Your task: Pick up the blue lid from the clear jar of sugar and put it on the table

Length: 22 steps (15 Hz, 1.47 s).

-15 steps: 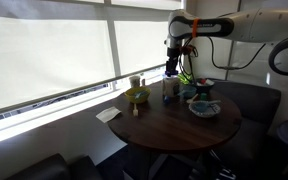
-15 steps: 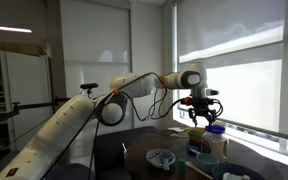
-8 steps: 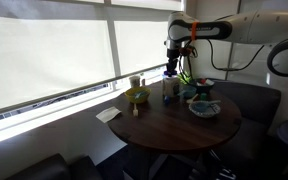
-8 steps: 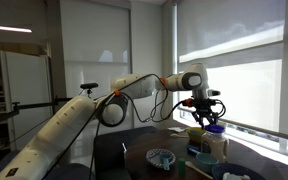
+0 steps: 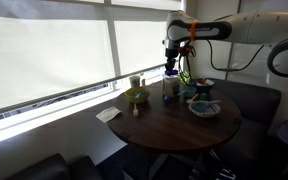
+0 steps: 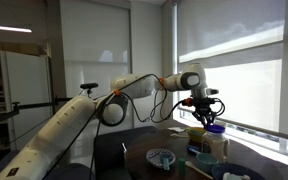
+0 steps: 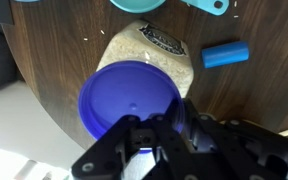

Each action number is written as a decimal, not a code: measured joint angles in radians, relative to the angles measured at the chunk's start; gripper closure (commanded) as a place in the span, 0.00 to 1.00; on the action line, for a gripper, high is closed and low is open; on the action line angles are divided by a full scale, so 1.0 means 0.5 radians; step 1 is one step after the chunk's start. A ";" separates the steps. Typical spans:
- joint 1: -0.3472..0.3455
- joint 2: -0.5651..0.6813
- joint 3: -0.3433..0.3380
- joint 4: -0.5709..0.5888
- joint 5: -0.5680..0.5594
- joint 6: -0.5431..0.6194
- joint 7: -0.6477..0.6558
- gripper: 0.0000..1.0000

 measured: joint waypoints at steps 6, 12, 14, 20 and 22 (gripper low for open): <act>0.146 -0.044 -0.002 0.008 -0.233 0.012 -0.191 0.98; 0.317 -0.038 0.190 0.027 -0.191 0.008 -0.544 0.98; 0.340 -0.022 0.270 0.028 -0.150 0.003 -0.663 0.98; 0.331 0.014 0.411 0.031 -0.088 -0.113 -1.074 0.92; 0.320 0.014 0.417 0.035 -0.084 -0.116 -1.108 0.98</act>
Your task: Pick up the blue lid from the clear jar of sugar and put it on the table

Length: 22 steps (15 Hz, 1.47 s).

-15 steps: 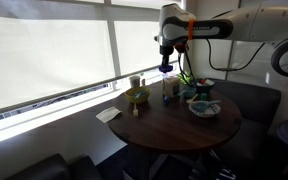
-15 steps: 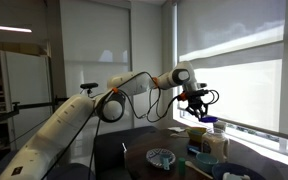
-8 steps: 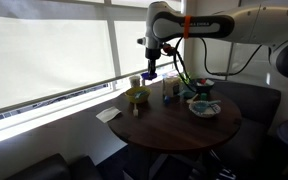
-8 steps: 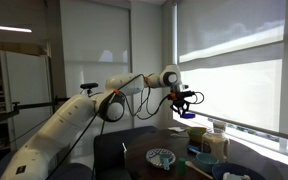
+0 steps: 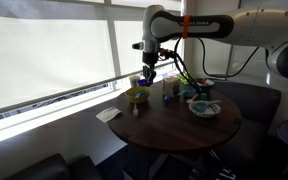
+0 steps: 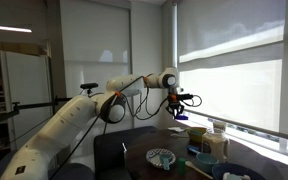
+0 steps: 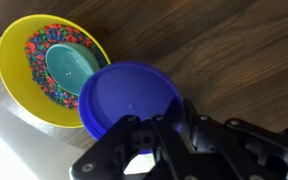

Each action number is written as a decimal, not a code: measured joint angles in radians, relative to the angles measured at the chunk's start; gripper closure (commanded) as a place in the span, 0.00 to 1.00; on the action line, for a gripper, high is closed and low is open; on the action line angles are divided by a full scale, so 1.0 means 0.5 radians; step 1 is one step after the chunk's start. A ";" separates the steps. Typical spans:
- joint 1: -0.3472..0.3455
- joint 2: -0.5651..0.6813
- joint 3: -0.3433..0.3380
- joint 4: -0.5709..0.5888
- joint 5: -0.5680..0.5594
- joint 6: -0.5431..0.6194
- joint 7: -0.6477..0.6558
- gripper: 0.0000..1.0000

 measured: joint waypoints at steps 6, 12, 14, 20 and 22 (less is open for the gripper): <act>0.124 0.137 0.009 0.031 -0.023 -0.006 -0.128 0.98; 0.448 0.397 -0.049 0.225 -0.178 -0.011 -0.195 0.98; 0.493 0.446 -0.055 0.286 -0.179 -0.024 -0.211 0.98; 0.465 0.487 -0.050 0.375 -0.163 0.092 -0.187 0.73; 0.453 0.492 -0.037 0.383 -0.141 0.139 -0.189 0.59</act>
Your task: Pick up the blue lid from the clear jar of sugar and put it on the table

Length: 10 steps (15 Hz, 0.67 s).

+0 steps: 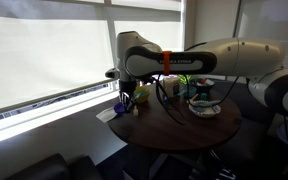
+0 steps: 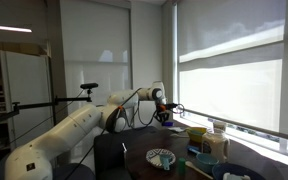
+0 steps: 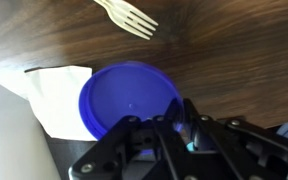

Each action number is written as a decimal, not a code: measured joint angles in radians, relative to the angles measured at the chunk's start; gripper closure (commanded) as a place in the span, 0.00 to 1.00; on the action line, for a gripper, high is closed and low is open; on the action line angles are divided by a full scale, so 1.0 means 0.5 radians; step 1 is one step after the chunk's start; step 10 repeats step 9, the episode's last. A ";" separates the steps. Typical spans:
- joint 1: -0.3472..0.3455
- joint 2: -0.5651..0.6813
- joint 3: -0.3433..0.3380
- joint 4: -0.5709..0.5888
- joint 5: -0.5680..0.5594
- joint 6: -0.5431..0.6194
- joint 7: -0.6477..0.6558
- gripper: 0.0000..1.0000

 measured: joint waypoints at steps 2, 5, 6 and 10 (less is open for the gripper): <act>-0.010 0.006 0.028 0.003 0.038 0.035 -0.016 0.46; -0.021 0.015 0.069 0.005 0.088 0.052 -0.050 0.24; -0.023 0.015 0.074 0.005 0.092 0.058 -0.055 0.18; -0.034 0.014 0.065 0.036 0.084 0.136 -0.058 0.22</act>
